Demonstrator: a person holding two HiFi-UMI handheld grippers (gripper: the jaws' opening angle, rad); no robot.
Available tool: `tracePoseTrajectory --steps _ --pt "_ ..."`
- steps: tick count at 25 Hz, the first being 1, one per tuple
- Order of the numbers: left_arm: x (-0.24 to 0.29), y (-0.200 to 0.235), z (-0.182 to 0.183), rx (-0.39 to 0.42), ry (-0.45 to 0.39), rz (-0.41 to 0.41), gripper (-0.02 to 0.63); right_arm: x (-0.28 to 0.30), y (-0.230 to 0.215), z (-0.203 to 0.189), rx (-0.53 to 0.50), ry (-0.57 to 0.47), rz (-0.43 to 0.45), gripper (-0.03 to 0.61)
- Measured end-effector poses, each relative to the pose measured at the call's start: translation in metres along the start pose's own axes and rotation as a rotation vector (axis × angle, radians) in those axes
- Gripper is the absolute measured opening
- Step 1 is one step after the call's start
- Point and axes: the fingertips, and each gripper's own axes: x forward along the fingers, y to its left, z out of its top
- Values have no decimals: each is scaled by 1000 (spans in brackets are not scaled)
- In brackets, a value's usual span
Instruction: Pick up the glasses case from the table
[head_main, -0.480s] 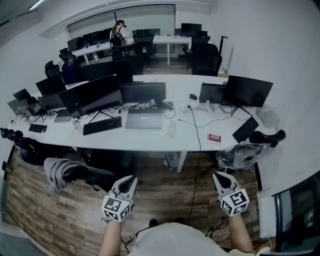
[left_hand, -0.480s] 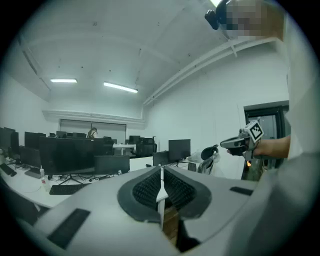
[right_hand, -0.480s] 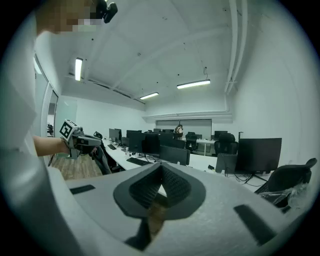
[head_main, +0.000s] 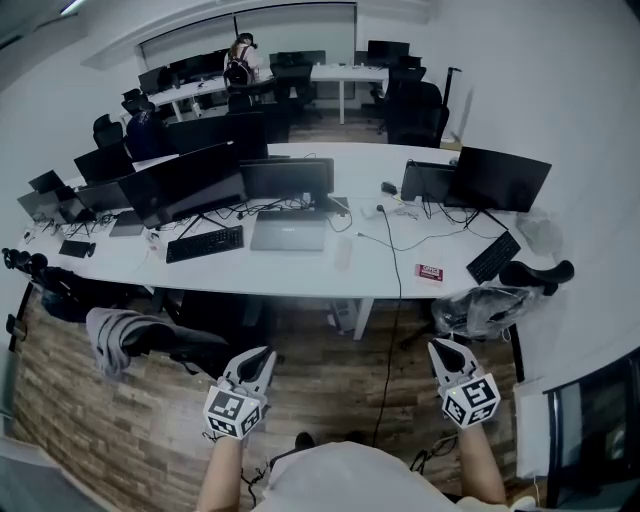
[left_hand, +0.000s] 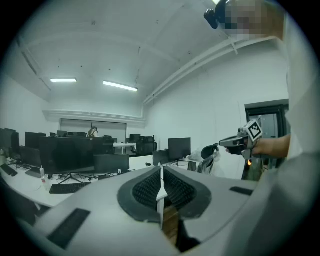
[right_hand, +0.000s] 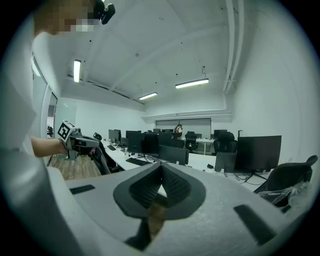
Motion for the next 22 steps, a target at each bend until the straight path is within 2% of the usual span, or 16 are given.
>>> tracePoseTrajectory --steps 14,22 --pt "28 -48 0 3 14 36 11 -17 -42 -18 -30 17 54 -2" --pt "43 -60 -7 -9 24 50 12 -15 -56 -27 -29 28 75 -2"
